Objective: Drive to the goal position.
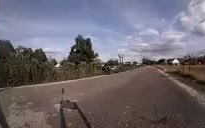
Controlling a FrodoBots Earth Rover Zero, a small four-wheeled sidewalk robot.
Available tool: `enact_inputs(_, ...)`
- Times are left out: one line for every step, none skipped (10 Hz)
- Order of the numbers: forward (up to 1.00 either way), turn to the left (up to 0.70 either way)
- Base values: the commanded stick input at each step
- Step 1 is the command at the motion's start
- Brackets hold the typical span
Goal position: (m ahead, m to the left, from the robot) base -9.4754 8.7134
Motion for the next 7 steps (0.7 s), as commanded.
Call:
enact_inputs(0.04,0.0)
enact_inputs(0.04,0.0)
enact_inputs(0.02,0.0)
enact_inputs(0.01,0.0)
enact_inputs(0.0,0.0)
enact_inputs(0.0,0.0)
enact_inputs(0.03,0.0)
